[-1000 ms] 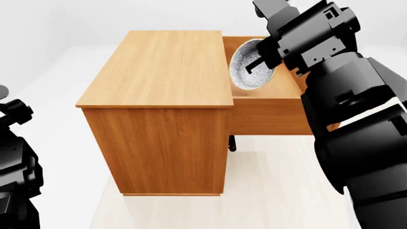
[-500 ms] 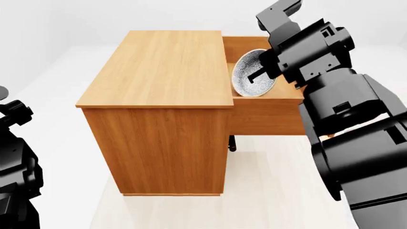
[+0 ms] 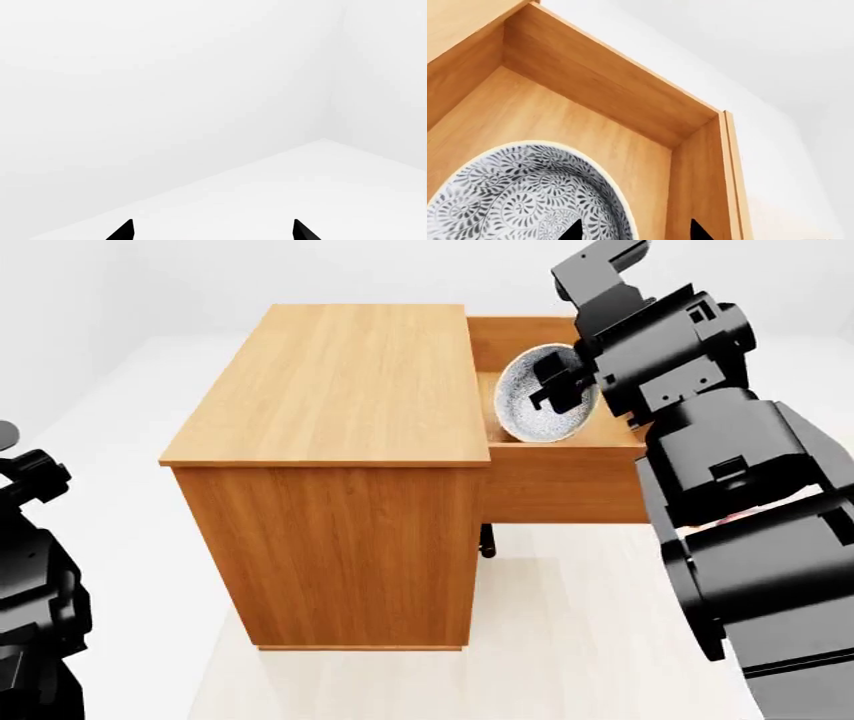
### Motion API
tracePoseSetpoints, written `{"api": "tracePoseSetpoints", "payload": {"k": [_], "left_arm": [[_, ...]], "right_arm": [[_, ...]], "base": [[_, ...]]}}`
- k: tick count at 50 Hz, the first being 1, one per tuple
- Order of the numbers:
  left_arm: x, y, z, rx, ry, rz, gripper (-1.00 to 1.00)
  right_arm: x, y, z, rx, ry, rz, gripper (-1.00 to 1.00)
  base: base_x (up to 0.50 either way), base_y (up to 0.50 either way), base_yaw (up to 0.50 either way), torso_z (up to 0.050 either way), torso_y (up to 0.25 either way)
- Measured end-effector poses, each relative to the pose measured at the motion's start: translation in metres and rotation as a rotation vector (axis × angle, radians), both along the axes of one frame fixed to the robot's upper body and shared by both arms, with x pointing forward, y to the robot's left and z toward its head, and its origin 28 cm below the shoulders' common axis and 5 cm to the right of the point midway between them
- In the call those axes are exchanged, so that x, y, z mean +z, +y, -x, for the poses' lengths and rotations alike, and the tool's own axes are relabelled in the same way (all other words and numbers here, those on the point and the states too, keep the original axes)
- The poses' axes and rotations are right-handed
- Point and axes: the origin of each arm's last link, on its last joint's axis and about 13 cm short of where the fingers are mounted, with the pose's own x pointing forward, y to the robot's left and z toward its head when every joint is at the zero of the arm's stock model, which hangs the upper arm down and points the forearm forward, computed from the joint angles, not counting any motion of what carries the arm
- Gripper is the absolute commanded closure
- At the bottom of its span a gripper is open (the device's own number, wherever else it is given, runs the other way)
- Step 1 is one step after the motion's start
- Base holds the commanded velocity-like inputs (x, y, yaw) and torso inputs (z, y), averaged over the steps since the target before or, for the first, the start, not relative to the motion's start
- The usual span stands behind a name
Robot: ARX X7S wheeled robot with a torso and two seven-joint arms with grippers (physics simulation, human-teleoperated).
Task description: Open the top drawer of the cabinet and put the bowl in it.
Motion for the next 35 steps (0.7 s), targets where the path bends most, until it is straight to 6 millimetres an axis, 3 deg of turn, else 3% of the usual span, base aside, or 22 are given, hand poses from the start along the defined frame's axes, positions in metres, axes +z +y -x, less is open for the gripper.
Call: {"api": "tracePoseSetpoints", "payload": {"k": [28,35], "left_arm": [[-0.003,-0.003,0.000,-0.007,0.005,-0.002,-1.00],[-0.003,-0.003,0.000,-0.006,0.006,-0.003,-1.00]], "right_arm": [[0.026,-0.009,-0.003,-0.143,-0.281,0.037,-1.00],[0.041,-0.009,-0.003,-0.178,-0.382,0.002,-1.00]], "base": [[0.00,0.00,0.00,0.000,0.000],[0.00,0.00,0.00,0.000,0.000]]}}
